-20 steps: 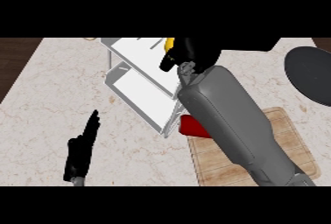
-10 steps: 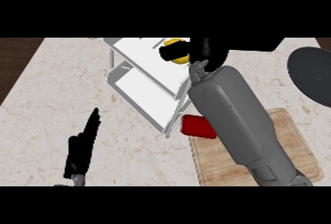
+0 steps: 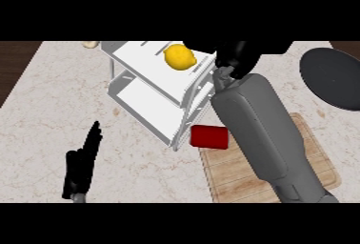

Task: Pick the lemon from the cutting board and place it in the tiered basket

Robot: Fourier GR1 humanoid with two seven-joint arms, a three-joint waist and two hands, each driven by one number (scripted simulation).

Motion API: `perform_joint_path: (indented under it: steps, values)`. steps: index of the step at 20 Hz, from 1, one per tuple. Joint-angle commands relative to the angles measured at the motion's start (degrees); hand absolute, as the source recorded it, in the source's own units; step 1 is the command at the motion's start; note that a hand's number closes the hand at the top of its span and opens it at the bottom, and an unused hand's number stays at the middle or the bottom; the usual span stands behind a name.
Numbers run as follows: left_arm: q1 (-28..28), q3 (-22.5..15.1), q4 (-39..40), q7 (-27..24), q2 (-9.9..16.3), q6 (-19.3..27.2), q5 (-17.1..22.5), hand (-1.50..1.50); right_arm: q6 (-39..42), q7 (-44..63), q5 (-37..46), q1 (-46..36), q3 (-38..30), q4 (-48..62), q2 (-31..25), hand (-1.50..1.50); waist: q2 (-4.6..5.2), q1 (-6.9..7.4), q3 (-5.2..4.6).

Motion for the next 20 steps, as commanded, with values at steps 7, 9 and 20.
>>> perform_joint_path:
  steps: [7, 9, 20]
  values:
    - [3.34, 2.38, -0.59, 0.38, -0.20, 1.22, 1.54, 0.00, 3.60, 12.74, 12.07, 15.56, -7.03, -26.09, 0.20, -1.50, -1.45, -5.25, 0.01]
    - [6.02, 2.11, -2.16, -0.20, 0.27, 1.32, 1.17, 0.00, 9.15, 12.98, 12.85, 19.48, -7.83, -33.88, 0.21, -1.50, -1.66, -5.26, 0.00]
    - [4.63, 2.16, -2.93, 0.38, -0.22, 2.25, 0.54, 0.00, 22.51, 10.29, 1.08, 51.27, -3.69, -75.55, -3.36, -1.50, -1.12, -6.13, 0.08]
